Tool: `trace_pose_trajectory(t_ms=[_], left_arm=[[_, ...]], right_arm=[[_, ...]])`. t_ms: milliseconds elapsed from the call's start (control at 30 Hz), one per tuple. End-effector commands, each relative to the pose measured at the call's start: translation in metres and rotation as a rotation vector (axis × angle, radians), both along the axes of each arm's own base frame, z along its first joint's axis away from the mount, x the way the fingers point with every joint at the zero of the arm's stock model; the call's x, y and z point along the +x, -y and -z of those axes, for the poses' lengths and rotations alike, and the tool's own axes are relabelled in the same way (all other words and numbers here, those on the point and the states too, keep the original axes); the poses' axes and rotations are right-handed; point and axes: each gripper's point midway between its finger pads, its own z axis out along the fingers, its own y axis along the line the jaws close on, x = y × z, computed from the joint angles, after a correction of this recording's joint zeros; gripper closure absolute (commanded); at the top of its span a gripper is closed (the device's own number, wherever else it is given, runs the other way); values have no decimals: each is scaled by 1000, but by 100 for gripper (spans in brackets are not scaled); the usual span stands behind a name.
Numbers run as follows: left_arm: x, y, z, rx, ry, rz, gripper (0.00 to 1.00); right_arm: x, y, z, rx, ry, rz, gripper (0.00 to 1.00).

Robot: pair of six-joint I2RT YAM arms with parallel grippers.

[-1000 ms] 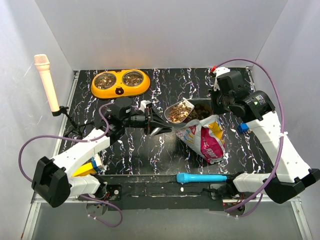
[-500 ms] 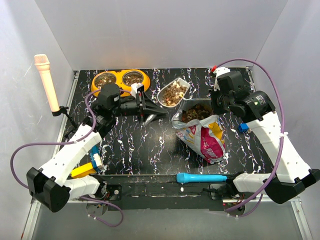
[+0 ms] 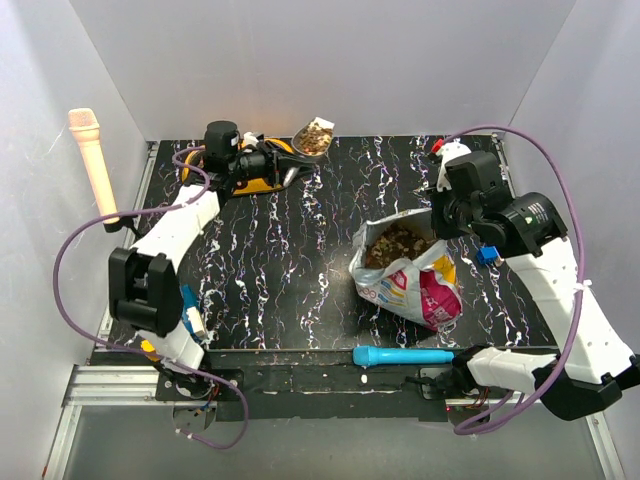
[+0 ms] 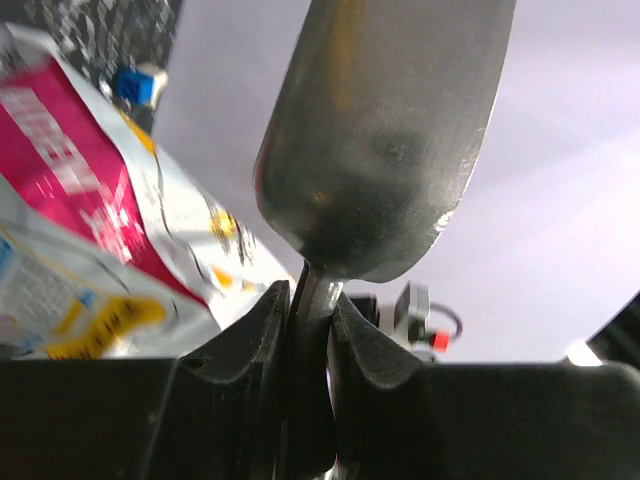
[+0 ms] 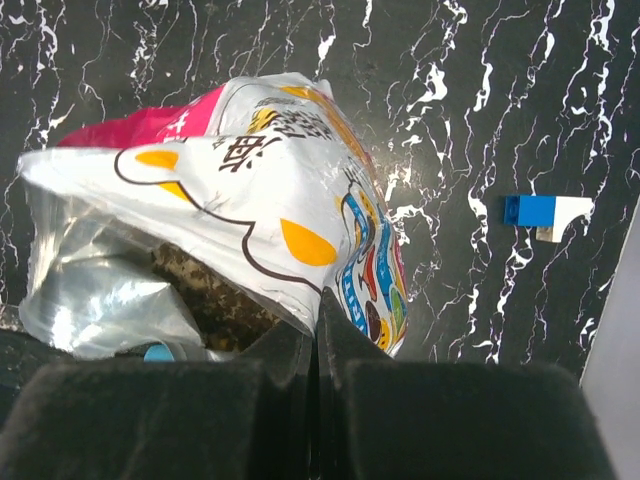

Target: Serve the pet food

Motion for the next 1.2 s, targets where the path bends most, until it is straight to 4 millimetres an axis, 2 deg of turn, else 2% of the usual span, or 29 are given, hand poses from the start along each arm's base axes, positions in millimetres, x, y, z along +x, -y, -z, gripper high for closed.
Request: trace_pose_trajectory(t_ms=[0,100,233,367,600,700,800,1167], left_arm=[[39,-30,-2,18,102,-52,100],[65,-54,30,53,56,-101,100],[87,-82,66,78,-7,-152,100],[106,-103,91,115,-48,-188,100],[130,-114,131,191,-167,-252,100],[139,-116,137,215,-199,-273,100],[140,-122,148,284,-258,-290,100],[141,-123,182,430,-368,-244,100]], right_arm=[[15,1,-94,183,363,29,99],[13,1,-95,188,363,26,99],[11,1,-97,195,364,22,99],[12,2,-95,185,368,22,99],[13,-2,-88,184,356,10,99],[14,-3,-86,181,352,7,99],[15,-4,-85,180,349,6,99],[17,2,-88,156,369,26,99]])
